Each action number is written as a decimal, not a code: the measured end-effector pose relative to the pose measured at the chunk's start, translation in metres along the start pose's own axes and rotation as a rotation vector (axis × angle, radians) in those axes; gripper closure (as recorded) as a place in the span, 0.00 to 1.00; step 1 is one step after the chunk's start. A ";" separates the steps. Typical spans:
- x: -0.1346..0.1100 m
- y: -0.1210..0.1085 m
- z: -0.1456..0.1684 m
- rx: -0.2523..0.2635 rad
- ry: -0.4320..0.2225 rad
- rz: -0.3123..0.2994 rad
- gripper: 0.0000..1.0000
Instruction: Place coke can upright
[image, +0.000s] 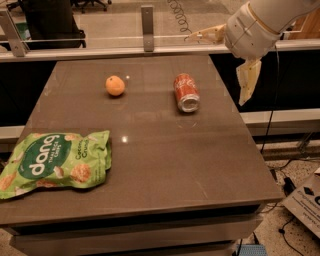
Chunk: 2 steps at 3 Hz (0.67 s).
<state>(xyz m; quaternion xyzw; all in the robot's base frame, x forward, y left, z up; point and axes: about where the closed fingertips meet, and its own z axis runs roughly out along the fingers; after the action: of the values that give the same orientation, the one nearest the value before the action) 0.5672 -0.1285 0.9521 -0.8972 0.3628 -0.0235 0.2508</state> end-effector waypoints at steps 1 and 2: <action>-0.007 -0.017 0.008 -0.039 0.018 -0.167 0.00; -0.007 -0.039 0.026 -0.090 0.040 -0.397 0.00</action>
Offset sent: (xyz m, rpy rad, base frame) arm 0.0476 0.0625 -0.0088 -0.3430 -0.2636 0.6856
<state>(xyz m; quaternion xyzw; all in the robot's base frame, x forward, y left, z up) 0.5925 -0.0883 0.9483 -0.9608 0.1844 -0.0738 0.1936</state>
